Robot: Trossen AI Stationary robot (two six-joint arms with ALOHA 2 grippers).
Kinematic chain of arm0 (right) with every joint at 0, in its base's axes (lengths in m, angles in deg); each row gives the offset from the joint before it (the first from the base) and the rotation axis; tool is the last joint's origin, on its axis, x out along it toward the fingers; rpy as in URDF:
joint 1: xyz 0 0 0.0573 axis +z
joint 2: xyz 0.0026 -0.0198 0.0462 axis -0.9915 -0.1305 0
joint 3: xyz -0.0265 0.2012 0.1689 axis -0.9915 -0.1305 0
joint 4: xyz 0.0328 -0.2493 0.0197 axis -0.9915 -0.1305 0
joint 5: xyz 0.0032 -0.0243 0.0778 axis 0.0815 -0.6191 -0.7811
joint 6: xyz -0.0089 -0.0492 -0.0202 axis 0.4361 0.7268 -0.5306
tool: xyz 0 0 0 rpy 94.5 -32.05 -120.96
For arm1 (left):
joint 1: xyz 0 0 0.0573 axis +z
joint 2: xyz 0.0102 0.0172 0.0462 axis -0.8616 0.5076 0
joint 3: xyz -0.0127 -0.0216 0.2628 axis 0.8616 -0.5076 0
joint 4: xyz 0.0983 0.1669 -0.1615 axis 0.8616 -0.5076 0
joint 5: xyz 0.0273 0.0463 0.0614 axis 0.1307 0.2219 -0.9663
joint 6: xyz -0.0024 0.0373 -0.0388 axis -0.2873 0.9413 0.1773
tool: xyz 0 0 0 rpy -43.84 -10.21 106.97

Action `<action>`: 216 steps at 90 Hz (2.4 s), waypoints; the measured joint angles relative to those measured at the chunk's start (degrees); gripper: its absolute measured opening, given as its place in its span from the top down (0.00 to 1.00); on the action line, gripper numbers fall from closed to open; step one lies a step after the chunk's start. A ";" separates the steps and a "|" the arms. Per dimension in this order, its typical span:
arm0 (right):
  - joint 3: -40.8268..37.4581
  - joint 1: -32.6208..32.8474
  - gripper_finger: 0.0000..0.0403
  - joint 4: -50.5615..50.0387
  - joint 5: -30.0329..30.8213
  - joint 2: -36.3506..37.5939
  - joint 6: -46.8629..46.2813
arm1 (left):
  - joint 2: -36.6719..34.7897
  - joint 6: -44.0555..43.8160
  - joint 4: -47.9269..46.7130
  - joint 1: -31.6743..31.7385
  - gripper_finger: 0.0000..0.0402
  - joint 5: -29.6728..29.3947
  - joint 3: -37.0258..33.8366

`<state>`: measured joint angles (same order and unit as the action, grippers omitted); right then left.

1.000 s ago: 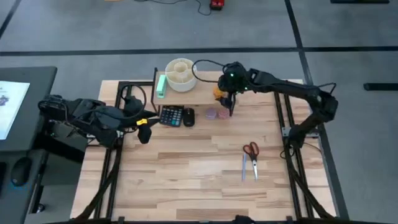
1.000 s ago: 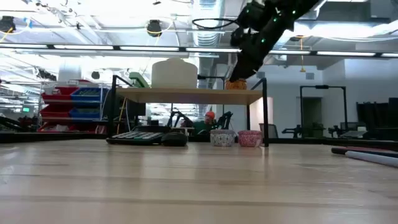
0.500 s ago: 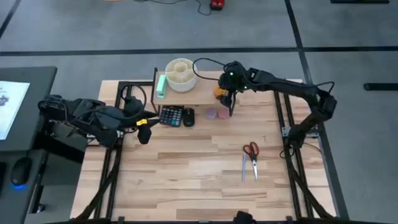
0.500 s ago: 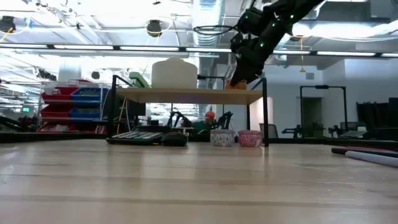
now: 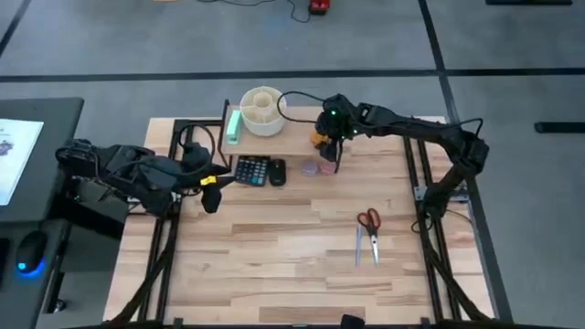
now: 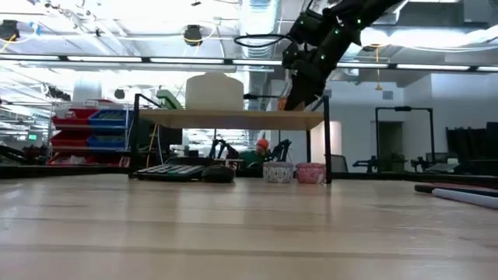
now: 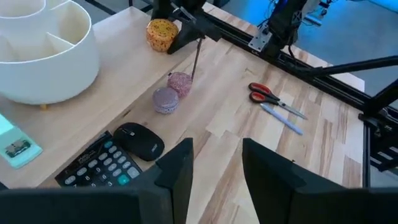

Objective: Stock shelves
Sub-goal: Remove the orange scented candle from the shelf

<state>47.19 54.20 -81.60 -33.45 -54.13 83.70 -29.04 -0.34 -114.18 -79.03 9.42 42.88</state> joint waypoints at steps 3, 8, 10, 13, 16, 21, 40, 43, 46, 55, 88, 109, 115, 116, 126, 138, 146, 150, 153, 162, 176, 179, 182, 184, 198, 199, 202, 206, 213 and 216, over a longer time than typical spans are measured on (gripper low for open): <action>1.18 0.34 0.30 -0.53 0.24 0.10 0.00 | 0.00 0.00 0.00 0.01 0.71 0.00 -0.01; 3.30 1.08 0.30 -1.84 0.31 0.20 0.00 | 0.00 0.01 0.00 0.00 0.71 0.00 0.00; 4.12 1.41 0.30 -2.37 0.36 0.20 0.00 | 0.00 0.04 -0.02 0.02 0.71 0.00 0.00; 5.43 2.07 0.30 -3.31 0.45 0.20 0.00 | 0.00 0.23 -0.04 0.00 0.71 0.00 -0.01; 6.78 2.84 0.30 -4.13 0.49 0.20 -0.02 | 0.00 0.39 -0.04 0.00 0.71 0.00 0.00; 9.05 4.30 0.30 -5.76 0.49 0.20 -0.09 | 0.00 0.44 -0.04 0.00 0.71 0.00 0.00; 13.25 12.34 0.31 -8.66 -4.32 1.16 -8.20 | 0.00 0.45 -0.10 0.01 0.71 0.00 0.00; 13.10 14.38 0.31 -7.86 -5.25 1.39 -9.86 | 0.00 0.46 -0.11 0.00 0.71 -0.01 0.00; 13.10 16.59 0.31 -7.56 -5.73 1.50 -11.25 | 0.00 0.46 -0.12 0.01 0.71 0.00 0.00; 12.91 24.20 0.31 -9.19 -5.82 1.28 -14.54 | 0.00 0.46 -0.26 0.00 0.71 0.00 0.00; 1.36 50.99 0.31 -8.59 7.86 -1.09 -48.83 | 0.00 1.34 -0.39 0.02 0.71 0.02 0.00; -7.39 66.59 0.31 -7.71 14.54 -1.07 -86.84 | -0.02 2.05 -0.42 0.00 0.71 0.02 0.00; -8.84 70.02 0.31 -8.52 15.03 -1.01 -93.79 | -0.02 2.05 -0.81 0.01 0.71 0.02 0.00; -9.09 70.51 0.31 -8.73 15.05 -1.00 -94.62 | -0.02 2.05 -0.95 0.00 0.71 0.02 0.00; -12.48 74.67 0.30 -7.77 15.22 -1.02 -97.34 | -0.02 2.05 -1.70 0.01 0.71 0.02 0.00; -15.30 76.66 0.26 -5.24 15.01 -1.05 -92.74 | -0.02 2.03 -2.21 0.00 0.71 0.04 0.00; -17.56 76.38 0.26 -2.44 15.06 -1.05 -88.88 | -0.02 2.02 -3.02 0.02 0.71 0.59 0.00; -18.47 76.04 0.26 -1.34 15.12 -1.07 -87.35 | -0.02 2.02 -3.00 0.02 0.71 1.11 0.00; -19.18 75.77 0.26 0.04 15.21 -1.06 -86.69 | -0.02 2.01 -3.00 0.02 0.71 1.35 0.00; -21.72 74.98 0.26 1.94 15.13 -1.05 -86.09 | -0.02 1.99 -2.99 0.02 0.71 2.65 0.00; -24.37 74.60 0.26 3.93 15.11 -1.05 -84.07 | -0.02 2.00 -2.97 0.02 0.71 3.58 0.00; -25.04 74.62 0.26 4.35 15.06 -1.05 -83.12 | -0.02 1.99 -2.99 0.02 0.71 3.58 0.00; -25.61 74.65 0.26 5.41 15.03 -1.07 -81.97 | -0.02 1.99 -2.97 0.02 0.71 3.58 0.00; -25.87 74.65 0.26 6.32 14.98 -1.07 -81.17 | -0.02 2.00 -2.96 0.02 0.71 3.58 0.00; -27.13 74.65 0.26 7.81 15.00 -1.07 -77.63 | -0.02 1.99 -2.95 0.02 0.71 3.57 0.00; -27.25 74.65 0.26 8.00 14.99 -1.07 -77.46 | -0.02 1.99 -2.95 0.02 0.71 3.57 0.00; -27.66 74.65 0.26 9.00 14.99 -1.07 -76.96 | -0.02 1.99 -2.95 0.02 0.71 3.56 0.00; -28.19 74.66 0.26 10.75 15.01 -1.07 -76.26 | -0.03 1.99 -2.93 0.02 0.71 3.56 -0.01; -29.37 75.06 0.25 13.06 14.92 -1.07 -74.68 | -0.02 1.97 -2.93 0.02 0.71 3.54 0.00; -29.70 75.19 0.25 13.68 14.69 -1.07 -74.09 | -0.02 1.97 -2.93 0.02 0.71 3.54 0.00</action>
<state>17.50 129.40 -67.92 -18.77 -55.20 9.61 -29.06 1.63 -117.11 -79.00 12.96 42.88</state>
